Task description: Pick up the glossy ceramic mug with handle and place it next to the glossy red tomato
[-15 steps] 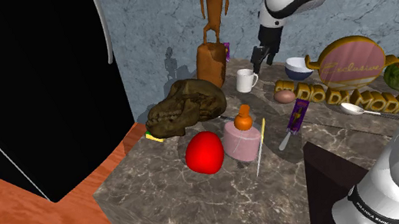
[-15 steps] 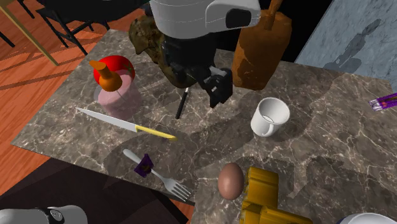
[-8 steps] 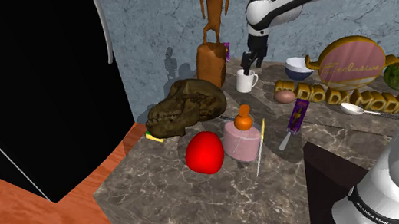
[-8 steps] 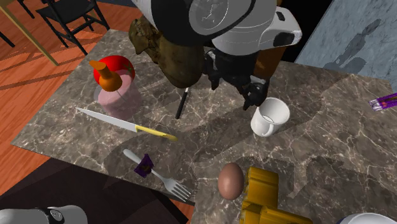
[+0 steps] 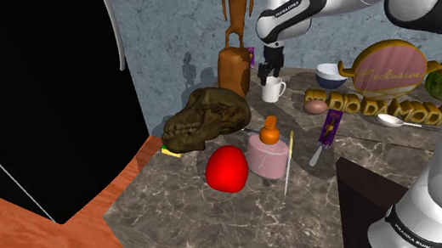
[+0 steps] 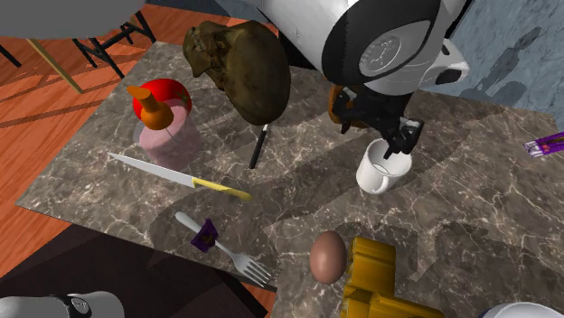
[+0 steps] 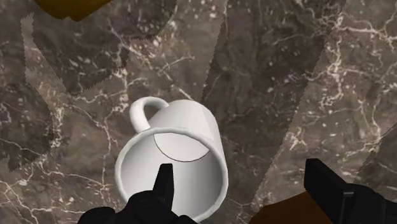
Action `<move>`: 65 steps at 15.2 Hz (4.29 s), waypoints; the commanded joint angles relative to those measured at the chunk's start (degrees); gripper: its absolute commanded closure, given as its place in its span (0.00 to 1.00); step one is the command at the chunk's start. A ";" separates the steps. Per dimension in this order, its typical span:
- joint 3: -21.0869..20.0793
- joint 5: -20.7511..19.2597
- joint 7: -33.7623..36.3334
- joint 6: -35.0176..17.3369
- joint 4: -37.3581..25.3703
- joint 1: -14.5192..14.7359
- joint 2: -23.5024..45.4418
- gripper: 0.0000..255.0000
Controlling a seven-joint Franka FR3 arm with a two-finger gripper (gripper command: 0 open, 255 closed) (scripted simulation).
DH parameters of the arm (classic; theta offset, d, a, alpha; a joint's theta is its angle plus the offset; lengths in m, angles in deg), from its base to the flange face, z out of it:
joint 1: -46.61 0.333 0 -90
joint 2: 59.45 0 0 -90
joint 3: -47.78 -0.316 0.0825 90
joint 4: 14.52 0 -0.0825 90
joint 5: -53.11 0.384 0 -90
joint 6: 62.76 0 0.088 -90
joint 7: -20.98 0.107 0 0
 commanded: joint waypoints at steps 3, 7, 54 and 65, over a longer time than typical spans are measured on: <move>-0.28 1.12 -0.82 -0.80 -3.75 -0.81 4.61 0.00; -0.46 1.57 -1.10 -3.23 -2.81 -1.04 6.14 0.00; 0.30 0.12 -0.72 15.13 -16.37 -0.96 1.18 1.00; -0.18 -1.88 2.32 18.27 -13.12 1.57 -5.31 1.00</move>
